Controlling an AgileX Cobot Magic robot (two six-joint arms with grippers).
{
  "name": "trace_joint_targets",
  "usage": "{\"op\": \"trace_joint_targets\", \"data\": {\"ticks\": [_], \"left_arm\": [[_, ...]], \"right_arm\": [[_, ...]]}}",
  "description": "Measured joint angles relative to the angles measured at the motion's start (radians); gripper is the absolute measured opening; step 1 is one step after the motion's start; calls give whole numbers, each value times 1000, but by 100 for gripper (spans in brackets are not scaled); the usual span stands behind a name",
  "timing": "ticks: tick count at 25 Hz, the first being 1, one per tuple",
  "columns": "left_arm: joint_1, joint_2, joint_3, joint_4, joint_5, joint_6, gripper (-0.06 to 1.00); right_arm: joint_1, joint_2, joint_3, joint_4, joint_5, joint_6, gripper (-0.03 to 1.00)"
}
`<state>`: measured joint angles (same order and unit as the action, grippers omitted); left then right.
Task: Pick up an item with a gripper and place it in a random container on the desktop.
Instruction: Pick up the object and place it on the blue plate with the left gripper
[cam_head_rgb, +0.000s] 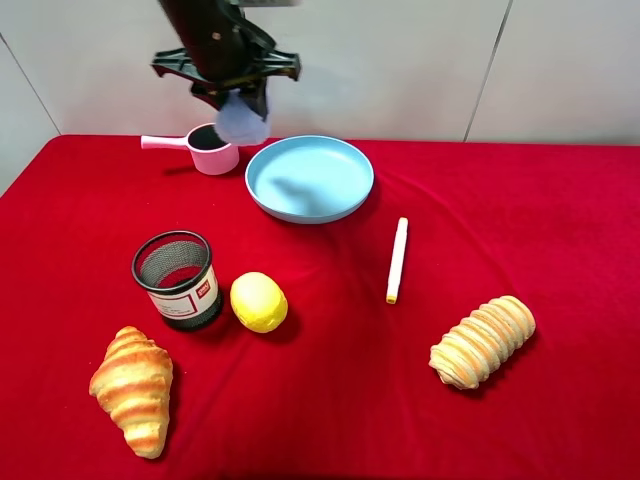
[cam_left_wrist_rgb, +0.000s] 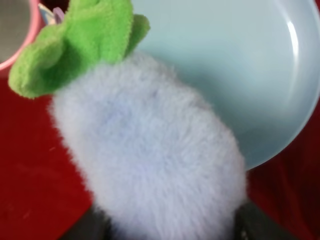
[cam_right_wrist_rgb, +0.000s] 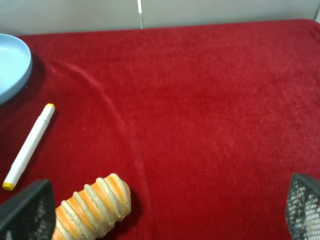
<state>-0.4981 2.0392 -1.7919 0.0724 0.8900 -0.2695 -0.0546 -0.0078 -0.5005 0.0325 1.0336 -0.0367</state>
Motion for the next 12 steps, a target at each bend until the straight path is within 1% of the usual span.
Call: {"op": "trace_joint_targets", "data": {"ticks": [5, 9, 12], "left_arm": [[-30, 83, -86, 0, -2, 0, 38], [-38, 146, -136, 1, -5, 0, 38], [-44, 185, -144, 4, -44, -1, 38]], "right_arm": [[0, 0, 0, 0, 0, 0, 69], [0, 0, 0, 0, 0, 0, 69], [0, 0, 0, 0, 0, 0, 69]]}}
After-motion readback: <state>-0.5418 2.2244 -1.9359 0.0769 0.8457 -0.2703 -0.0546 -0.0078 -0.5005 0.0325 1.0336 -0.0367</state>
